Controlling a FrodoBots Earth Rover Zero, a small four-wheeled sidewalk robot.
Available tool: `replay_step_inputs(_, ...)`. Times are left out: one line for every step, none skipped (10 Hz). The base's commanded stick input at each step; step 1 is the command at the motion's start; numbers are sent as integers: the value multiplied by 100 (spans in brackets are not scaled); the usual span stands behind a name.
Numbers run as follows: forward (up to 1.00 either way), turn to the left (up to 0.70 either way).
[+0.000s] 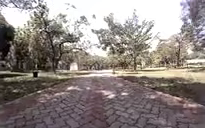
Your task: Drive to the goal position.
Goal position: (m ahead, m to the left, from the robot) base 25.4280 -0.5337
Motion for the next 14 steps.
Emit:
replay_step_inputs(70,0)
replay_step_inputs(70,0)
replay_step_inputs(70,0)
replay_step_inputs(70,0)
replay_step_inputs(70,0)
replay_step_inputs(70,0)
replay_step_inputs(70,0)
replay_step_inputs(70,0)
replay_step_inputs(70,0)
replay_step_inputs(70,0)
replay_step_inputs(70,0)
replay_step_inputs(70,0)
replay_step_inputs(70,0)
replay_step_inputs(70,0)
